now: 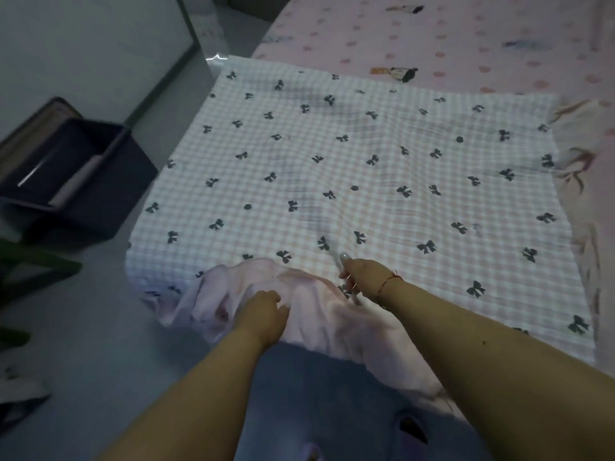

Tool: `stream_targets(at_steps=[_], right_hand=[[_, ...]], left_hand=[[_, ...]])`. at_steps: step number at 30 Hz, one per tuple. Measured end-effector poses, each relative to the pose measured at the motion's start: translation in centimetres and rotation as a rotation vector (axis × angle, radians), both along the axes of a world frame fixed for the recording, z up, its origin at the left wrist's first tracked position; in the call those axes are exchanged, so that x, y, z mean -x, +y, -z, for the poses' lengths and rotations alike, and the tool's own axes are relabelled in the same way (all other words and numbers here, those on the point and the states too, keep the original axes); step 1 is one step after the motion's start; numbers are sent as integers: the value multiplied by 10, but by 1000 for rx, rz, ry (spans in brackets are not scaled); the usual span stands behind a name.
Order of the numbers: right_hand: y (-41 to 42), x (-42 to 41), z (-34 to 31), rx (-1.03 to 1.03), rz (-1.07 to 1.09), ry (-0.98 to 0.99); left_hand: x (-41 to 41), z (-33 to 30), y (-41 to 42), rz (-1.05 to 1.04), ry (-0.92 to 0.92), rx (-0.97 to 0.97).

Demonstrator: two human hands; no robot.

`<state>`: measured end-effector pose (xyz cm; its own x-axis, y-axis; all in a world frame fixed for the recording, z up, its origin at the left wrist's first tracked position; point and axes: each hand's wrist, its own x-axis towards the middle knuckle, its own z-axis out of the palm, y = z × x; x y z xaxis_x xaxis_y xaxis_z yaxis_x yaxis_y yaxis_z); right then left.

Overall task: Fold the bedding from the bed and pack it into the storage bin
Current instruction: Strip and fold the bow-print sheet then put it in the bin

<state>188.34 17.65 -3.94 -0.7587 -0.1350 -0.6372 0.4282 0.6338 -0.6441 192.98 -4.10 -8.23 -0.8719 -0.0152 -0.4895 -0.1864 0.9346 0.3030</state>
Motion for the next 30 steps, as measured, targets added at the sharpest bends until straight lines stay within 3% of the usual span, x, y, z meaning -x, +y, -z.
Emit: stream_targets(at_steps=[5,10,17,30], right_hand=[[-87,14,-17,-29,-88,14],[-162,37,-24,-91,-236,37],[-239,83,-16,-136,-358,5],[-364,197,27,-195,-386,-26]], left_hand=[[2,-21,-94,-209,-24,-22],[12,-42,-157,-248,-36,38],[35,-50,-228,-401,-73,-40],[121,-4,-346,-501,-157,-93]])
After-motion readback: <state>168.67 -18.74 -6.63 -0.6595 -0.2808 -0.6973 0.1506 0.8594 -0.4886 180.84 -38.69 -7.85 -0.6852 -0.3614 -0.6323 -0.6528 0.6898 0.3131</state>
